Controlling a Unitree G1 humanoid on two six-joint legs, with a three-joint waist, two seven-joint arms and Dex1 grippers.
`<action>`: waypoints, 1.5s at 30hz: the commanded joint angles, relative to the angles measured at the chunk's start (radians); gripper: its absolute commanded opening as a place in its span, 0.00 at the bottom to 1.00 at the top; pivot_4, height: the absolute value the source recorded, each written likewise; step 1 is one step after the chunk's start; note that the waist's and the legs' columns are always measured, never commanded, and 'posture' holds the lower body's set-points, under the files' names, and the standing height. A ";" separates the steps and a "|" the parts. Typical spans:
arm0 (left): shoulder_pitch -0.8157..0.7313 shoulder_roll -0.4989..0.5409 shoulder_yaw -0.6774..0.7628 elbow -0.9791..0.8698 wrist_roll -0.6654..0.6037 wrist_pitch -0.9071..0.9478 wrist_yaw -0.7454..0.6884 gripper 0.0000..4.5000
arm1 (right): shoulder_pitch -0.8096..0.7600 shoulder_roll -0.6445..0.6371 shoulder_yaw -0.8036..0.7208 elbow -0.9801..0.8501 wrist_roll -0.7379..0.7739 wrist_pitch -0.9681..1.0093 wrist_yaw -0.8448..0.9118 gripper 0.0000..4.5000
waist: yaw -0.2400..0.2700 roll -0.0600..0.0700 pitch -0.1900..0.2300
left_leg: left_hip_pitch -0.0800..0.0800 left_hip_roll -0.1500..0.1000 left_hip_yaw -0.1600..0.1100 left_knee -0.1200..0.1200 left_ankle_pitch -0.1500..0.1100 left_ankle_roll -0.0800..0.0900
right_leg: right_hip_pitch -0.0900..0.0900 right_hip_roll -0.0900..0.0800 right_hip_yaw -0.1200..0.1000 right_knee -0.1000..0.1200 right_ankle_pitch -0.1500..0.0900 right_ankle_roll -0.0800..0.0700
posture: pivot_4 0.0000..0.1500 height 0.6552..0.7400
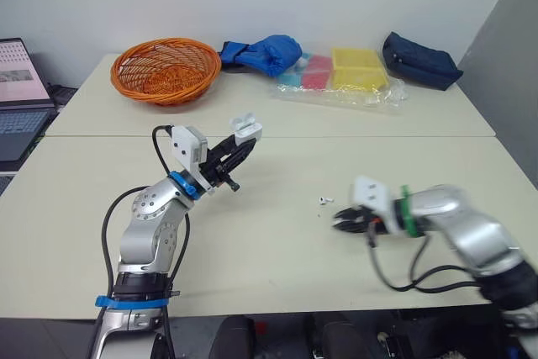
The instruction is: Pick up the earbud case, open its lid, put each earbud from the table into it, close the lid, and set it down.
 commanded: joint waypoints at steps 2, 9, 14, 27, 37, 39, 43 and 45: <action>-0.002 -0.014 -0.002 -0.007 -0.002 -0.042 0.001 0.17 | 0.085 -0.116 -0.086 -0.019 0.036 -0.027 0.067 0.09 | -0.004 0.000 0.000 | 0.001 0.001 -0.001 -0.001 0.000 0.000 | 0.001 0.002 -0.001 0.000 0.000 -0.001 | 1.00 1.00; 0.005 -0.026 -0.013 -0.012 -0.003 -0.047 0.003 0.17 | 0.176 -0.232 -0.070 0.171 -0.063 -0.178 0.101 0.09 | -0.011 0.000 0.000 | 0.003 0.001 -0.001 -0.001 0.000 0.000 | 0.001 0.002 0.001 0.002 -0.001 -0.001 | 1.00 1.00; 0.011 -0.020 -0.012 -0.016 -0.004 -0.045 -0.001 0.17 | 0.141 -0.218 -0.037 0.275 -0.119 -0.237 0.101 0.09 | -0.011 0.000 0.000 | 0.005 0.000 0.000 0.000 0.000 0.000 | 0.002 0.002 0.002 0.003 0.000 -0.001 | 1.00 1.00; 0.020 -0.021 -0.032 -0.032 -0.006 -0.037 -0.006 0.17 | 0.086 -0.217 -0.005 0.404 -0.187 -0.313 0.129 0.09 | -0.007 0.000 0.000 | 0.012 0.000 0.000 0.000 0.000 0.000 | 0.010 0.000 0.003 0.000 -0.003 -0.005 | 1.00 1.00; 0.023 -0.015 -0.035 -0.043 -0.012 -0.026 -0.009 0.17 | 0.083 -0.209 0.013 0.449 -0.204 -0.313 0.148 0.09 | -0.007 0.000 0.000 | 0.014 0.000 0.001 -0.001 0.000 0.000 | 0.011 0.000 0.005 0.000 -0.003 -0.005 | 1.00 1.00; 0.023 -0.016 -0.035 -0.045 -0.009 -0.026 -0.006 0.17 | 0.078 -0.200 0.012 0.465 -0.204 -0.317 0.143 0.26 | -0.007 -0.001 0.000 | 0.014 0.000 0.001 -0.001 0.000 0.000 | 0.011 0.000 0.005 0.000 -0.003 -0.005 | 1.00 1.00; 0.025 -0.015 -0.033 -0.047 -0.011 -0.021 -0.006 0.17 | 0.073 -0.206 0.006 0.474 -0.205 -0.330 0.145 0.55 | -0.007 -0.001 0.000 | 0.014 0.000 0.001 -0.001 0.000 0.000 | 0.011 0.000 0.005 0.000 -0.003 -0.005 | 1.00 1.00; 0.027 -0.015 -0.033 -0.048 -0.012 -0.021 -0.008 0.17 | 0.076 -0.211 0.003 0.472 -0.205 -0.335 0.149 0.55 | -0.004 -0.001 0.000 | 0.014 0.000 0.001 -0.001 0.000 0.000 | 0.011 0.000 0.004 0.000 -0.004 -0.006 | 1.00 1.00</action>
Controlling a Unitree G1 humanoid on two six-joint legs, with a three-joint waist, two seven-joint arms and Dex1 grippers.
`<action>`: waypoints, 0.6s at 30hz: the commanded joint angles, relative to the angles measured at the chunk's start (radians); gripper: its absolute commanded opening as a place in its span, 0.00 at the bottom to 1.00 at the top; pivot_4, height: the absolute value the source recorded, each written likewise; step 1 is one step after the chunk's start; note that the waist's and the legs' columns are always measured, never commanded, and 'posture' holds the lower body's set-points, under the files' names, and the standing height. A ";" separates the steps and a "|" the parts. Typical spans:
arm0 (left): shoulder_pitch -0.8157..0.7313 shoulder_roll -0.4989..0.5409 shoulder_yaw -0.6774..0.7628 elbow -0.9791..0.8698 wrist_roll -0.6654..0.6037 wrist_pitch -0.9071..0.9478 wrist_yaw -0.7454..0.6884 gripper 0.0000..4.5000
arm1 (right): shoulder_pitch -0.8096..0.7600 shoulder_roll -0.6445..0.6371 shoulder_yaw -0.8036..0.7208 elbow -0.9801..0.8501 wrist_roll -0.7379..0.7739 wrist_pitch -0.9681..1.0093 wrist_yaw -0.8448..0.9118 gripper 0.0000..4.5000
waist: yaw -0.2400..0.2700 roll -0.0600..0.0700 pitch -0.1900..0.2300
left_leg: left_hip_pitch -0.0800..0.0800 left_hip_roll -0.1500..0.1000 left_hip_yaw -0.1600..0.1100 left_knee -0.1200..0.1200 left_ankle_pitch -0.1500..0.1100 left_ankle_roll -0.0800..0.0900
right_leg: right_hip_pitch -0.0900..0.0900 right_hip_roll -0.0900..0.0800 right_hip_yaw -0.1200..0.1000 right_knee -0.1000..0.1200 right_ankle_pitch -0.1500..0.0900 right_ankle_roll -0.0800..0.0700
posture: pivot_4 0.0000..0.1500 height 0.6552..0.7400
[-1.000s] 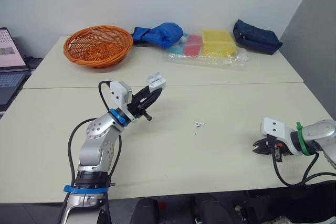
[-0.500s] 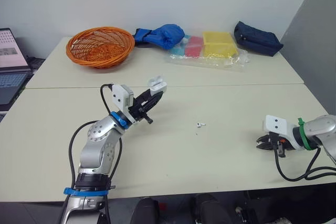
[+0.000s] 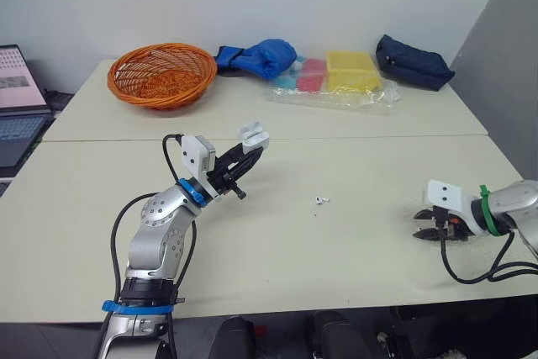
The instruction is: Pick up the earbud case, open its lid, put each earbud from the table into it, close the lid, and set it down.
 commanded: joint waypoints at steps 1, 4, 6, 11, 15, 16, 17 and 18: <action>-0.005 0.005 0.005 -0.048 -0.012 -0.008 0.000 0.17 | 0.025 -0.015 0.011 0.011 -0.031 -0.001 0.017 0.55 | 0.001 0.000 0.000 | 0.000 0.000 0.000 0.000 0.000 0.000 | 0.000 0.000 0.000 0.000 0.000 0.000 | 1.00 1.00; -0.005 -0.001 0.005 -0.048 -0.014 -0.008 0.003 0.17 | 0.047 -0.041 -0.009 -0.006 -0.028 -0.007 0.024 0.55 | 0.002 0.000 0.000 | 0.000 0.000 0.000 0.000 0.000 0.000 | 0.000 0.000 0.000 0.000 0.000 0.000 | 1.00 1.00; -0.003 -0.002 0.003 -0.049 -0.014 -0.009 0.004 0.17 | 0.064 -0.058 -0.016 -0.021 -0.027 -0.012 0.033 0.55 | 0.003 0.000 0.000 | 0.000 0.000 0.000 0.000 0.000 0.000 | 0.000 0.000 0.000 0.000 0.000 0.000 | 1.00 1.00; -0.004 -0.009 0.000 -0.047 -0.013 -0.014 0.010 0.17 | 0.065 -0.069 -0.012 -0.050 -0.027 0.013 0.047 0.55 | 0.002 0.000 0.000 | 0.000 0.000 0.000 -0.001 0.000 0.000 | 0.000 0.000 0.001 -0.001 0.000 0.000 | 1.00 1.00; -0.004 -0.013 -0.001 -0.047 -0.012 -0.016 0.014 0.17 | 0.042 -0.054 -0.004 -0.051 -0.034 0.046 0.042 0.55 | 0.000 0.000 0.000 | 0.000 0.000 0.000 -0.001 0.000 0.000 | 0.000 0.000 0.000 0.000 0.000 0.000 | 1.00 1.00; -0.004 -0.015 -0.002 -0.048 -0.011 -0.016 0.016 0.17 | 0.039 -0.052 -0.003 -0.051 -0.035 0.053 0.042 0.55 | 0.000 0.000 0.000 | 0.000 0.001 0.000 -0.001 0.000 0.000 | 0.000 0.000 0.000 0.000 0.000 0.000 | 1.00 1.00; -0.003 -0.016 -0.003 -0.049 -0.010 -0.016 0.017 0.17 | 0.038 -0.052 -0.001 -0.055 -0.036 0.059 0.045 0.55 | 0.000 0.000 0.000 | 0.000 0.000 0.000 -0.001 0.000 0.000 | 0.000 0.000 0.000 -0.001 0.000 0.000 | 1.00 1.00; -0.002 -0.016 -0.003 -0.050 -0.010 -0.016 0.017 0.17 | 0.037 -0.051 0.000 -0.058 -0.038 0.064 0.047 0.55 | 0.000 0.000 0.000 | 0.000 0.000 0.000 -0.001 0.000 0.000 | 0.000 0.000 0.001 -0.001 0.000 0.000 | 1.00 1.00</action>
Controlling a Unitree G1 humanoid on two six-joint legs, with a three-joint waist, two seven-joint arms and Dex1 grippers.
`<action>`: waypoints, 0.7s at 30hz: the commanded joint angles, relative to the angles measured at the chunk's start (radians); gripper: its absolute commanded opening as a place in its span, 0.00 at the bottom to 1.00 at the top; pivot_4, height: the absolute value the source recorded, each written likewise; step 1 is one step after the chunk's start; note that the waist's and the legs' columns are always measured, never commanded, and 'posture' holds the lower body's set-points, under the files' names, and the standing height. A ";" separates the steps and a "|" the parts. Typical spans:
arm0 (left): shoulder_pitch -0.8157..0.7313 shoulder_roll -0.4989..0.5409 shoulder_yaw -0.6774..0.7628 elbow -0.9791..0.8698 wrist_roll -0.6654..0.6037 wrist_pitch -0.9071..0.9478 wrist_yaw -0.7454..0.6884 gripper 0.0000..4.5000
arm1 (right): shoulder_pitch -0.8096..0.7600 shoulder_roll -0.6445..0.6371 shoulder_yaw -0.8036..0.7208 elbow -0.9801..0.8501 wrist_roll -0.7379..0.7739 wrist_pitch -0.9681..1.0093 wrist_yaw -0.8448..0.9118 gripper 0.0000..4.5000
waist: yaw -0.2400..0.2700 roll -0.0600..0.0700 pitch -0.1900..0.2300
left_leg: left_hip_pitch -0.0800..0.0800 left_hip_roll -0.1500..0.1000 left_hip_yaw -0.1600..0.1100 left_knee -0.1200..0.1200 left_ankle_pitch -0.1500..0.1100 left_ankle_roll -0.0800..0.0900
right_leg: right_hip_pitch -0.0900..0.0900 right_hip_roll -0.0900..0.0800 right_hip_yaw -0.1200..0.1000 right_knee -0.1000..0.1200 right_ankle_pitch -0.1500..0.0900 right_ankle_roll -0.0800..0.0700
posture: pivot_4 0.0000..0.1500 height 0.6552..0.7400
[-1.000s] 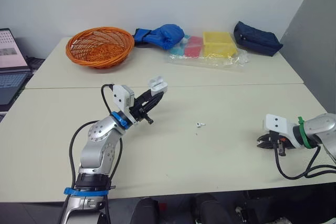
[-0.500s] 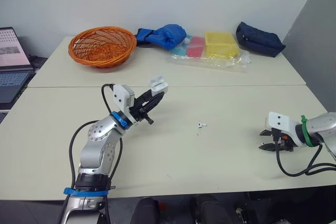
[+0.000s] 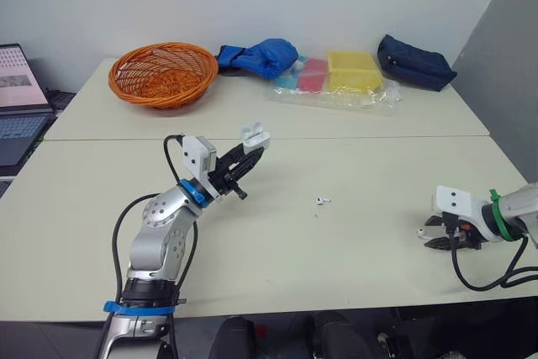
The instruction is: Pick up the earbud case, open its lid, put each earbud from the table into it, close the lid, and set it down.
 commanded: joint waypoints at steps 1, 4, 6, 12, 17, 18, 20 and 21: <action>-0.004 -0.006 0.001 -0.046 -0.008 -0.018 0.005 0.17 | -0.013 0.001 0.016 -0.021 -0.021 0.042 0.010 0.55 | 0.000 0.000 0.000 | 0.000 0.000 0.000 0.000 0.000 0.000 | 0.000 0.000 0.000 0.000 0.000 0.000 | 1.00 1.00; -0.001 -0.008 0.002 -0.046 -0.007 -0.021 0.008 0.17 | -0.027 0.007 0.022 -0.046 -0.015 0.091 0.019 0.55 | -0.001 0.000 0.000 | 0.000 0.000 0.000 0.000 0.000 0.000 | 0.000 0.000 0.000 0.000 0.000 0.000 | 1.00 1.00; 0.001 -0.011 0.002 -0.047 -0.006 -0.022 0.011 0.17 | -0.036 0.015 0.024 -0.055 -0.012 0.115 0.021 0.55 | -0.001 0.000 0.000 | 0.000 0.000 0.000 0.000 0.000 0.000 | 0.000 0.000 0.000 0.000 0.000 0.000 | 1.00 1.00; 0.016 -0.010 0.002 -0.057 -0.007 -0.022 0.014 0.17 | -0.058 0.029 0.035 -0.074 -0.013 0.161 0.027 0.55 | -0.005 0.000 0.000 | 0.000 0.001 0.000 -0.001 0.000 0.000 | -0.001 0.000 0.000 0.000 0.000 0.000 | 1.00 1.00; 0.016 -0.004 0.006 -0.056 -0.008 -0.021 0.014 0.17 | -0.074 0.033 0.038 -0.097 -0.002 0.206 0.042 0.55 | -0.005 0.000 0.000 | 0.000 0.001 -0.001 -0.001 0.000 0.000 | -0.001 0.001 0.000 0.000 0.000 -0.001 | 1.00 1.00; 0.013 -0.004 0.006 -0.055 -0.007 -0.021 0.015 0.17 | -0.078 0.034 0.039 -0.107 -0.001 0.216 0.044 0.55 | -0.005 0.000 0.000 | 0.000 0.001 -0.001 -0.001 0.000 0.000 | -0.001 0.001 0.000 0.000 0.000 -0.001 | 1.00 1.00; 0.011 -0.005 0.005 -0.053 -0.006 -0.022 0.017 0.17 | -0.085 0.036 0.042 -0.122 0.002 0.237 0.047 0.55 | -0.005 0.000 0.000 | 0.000 0.001 0.000 -0.001 0.000 0.000 | -0.001 0.001 0.001 0.000 0.000 -0.001 | 1.00 1.00; 0.013 -0.005 0.004 -0.056 -0.006 -0.021 0.018 0.17 | -0.086 0.035 0.041 -0.130 0.004 0.248 0.048 0.55 | -0.005 0.000 0.000 | 0.000 0.001 0.000 -0.001 0.000 0.000 | -0.001 0.001 0.001 0.000 0.000 -0.001 | 1.00 1.00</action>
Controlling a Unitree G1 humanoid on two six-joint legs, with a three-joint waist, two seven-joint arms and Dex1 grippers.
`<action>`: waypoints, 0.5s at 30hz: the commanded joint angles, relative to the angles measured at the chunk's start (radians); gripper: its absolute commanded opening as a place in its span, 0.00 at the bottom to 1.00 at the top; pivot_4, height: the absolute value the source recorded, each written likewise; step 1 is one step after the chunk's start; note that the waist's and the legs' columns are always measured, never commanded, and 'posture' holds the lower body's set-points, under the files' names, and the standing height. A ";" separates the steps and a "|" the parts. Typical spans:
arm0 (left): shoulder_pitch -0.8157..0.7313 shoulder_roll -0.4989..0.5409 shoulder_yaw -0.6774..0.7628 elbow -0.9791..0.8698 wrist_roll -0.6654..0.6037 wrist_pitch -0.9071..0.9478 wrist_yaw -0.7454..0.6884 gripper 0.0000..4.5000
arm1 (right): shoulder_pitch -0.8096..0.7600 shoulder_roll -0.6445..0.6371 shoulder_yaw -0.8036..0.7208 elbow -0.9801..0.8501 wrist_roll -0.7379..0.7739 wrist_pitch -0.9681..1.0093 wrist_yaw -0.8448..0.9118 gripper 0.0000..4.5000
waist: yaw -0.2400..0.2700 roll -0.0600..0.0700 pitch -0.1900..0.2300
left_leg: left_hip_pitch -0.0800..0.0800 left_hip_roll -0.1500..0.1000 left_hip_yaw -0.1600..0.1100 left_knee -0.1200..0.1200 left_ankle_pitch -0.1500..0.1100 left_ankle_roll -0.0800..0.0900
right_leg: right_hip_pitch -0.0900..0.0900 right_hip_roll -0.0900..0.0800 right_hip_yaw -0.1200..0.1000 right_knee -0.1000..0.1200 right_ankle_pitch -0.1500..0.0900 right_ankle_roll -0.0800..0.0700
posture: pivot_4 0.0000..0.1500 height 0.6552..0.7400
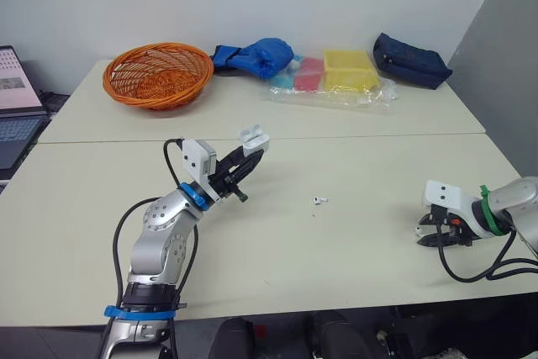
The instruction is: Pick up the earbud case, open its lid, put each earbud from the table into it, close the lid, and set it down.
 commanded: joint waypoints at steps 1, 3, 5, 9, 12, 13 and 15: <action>-0.009 0.002 0.004 -0.043 -0.007 -0.019 0.000 0.17 | -0.019 -0.002 -0.001 -0.044 0.018 0.033 0.016 0.55 | 0.000 0.000 0.000 | 0.000 0.000 0.000 0.000 0.000 0.000 | 0.000 0.000 0.000 0.000 0.000 0.000 | 1.00 1.00; -0.003 0.001 0.001 -0.045 -0.006 -0.019 0.000 0.17 | -0.019 -0.007 0.002 -0.049 0.018 0.038 0.020 0.55 | 0.001 0.000 0.000 | 0.000 0.000 0.000 0.000 0.000 0.000 | 0.000 0.000 0.000 0.000 0.000 0.000 | 1.00 1.00; -0.001 0.000 0.002 -0.046 -0.006 -0.019 0.002 0.17 | -0.015 -0.010 0.008 -0.031 0.008 0.018 0.019 0.55 | 0.001 0.000 0.000 | 0.000 0.000 0.000 0.000 0.000 0.000 | 0.000 0.000 0.000 0.000 0.000 0.000 | 1.00 1.00; 0.007 0.003 0.003 -0.057 -0.007 -0.016 0.005 0.17 | -0.007 -0.016 0.013 -0.004 -0.007 -0.014 0.017 0.55 | 0.001 0.000 0.000 | 0.000 0.000 0.000 0.000 0.000 0.000 | 0.000 0.000 0.000 0.000 0.000 0.000 | 1.00 1.00; 0.013 0.005 0.004 -0.064 -0.007 -0.014 0.006 0.17 | -0.011 -0.016 0.017 0.015 -0.019 -0.040 0.014 0.55 | 0.001 0.000 0.000 | 0.000 0.000 0.000 0.000 0.000 0.000 | 0.000 0.000 0.000 0.000 0.000 0.000 | 1.00 1.00; 0.012 0.006 0.004 -0.064 -0.006 -0.013 0.006 0.17 | -0.018 -0.013 0.021 0.028 -0.026 -0.051 0.010 0.55 | 0.001 0.000 0.000 | 0.000 0.000 0.000 0.000 0.000 0.000 | 0.000 0.000 0.000 0.000 0.000 0.000 | 1.00 1.00; 0.009 0.008 0.005 -0.063 -0.006 -0.012 0.006 0.17 | -0.030 -0.009 0.028 0.056 -0.038 -0.072 0.007 0.55 | 0.001 0.000 0.000 | 0.000 0.000 0.000 0.000 0.000 0.000 | 0.000 0.000 0.000 0.000 0.000 0.000 | 1.00 1.00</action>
